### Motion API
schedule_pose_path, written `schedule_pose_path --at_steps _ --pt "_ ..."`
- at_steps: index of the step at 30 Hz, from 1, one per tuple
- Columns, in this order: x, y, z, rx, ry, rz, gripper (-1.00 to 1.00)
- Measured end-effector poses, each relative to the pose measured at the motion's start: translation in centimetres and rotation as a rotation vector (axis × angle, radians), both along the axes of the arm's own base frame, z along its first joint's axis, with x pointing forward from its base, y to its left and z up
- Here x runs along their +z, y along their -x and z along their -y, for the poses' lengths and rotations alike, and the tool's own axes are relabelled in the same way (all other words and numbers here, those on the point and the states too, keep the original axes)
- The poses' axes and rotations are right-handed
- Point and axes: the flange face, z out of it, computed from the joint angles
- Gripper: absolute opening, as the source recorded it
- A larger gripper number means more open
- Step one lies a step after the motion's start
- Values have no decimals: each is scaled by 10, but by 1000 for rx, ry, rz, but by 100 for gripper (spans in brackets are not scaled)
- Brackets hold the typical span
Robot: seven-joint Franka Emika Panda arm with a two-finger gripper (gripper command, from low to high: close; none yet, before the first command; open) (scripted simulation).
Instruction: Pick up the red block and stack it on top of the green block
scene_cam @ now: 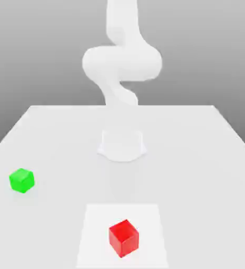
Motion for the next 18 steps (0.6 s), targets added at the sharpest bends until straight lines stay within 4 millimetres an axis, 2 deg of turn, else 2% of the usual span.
schedule_pose_path --at_steps 4,9,13,18 --pt "-77 -47 -1 -135 -78 -125 0" --pt "-177 -83 1 -308 -161 -271 0" --pt "-260 -95 2 -451 -220 -385 0" --pt "-361 -89 3 -639 -283 -524 0"
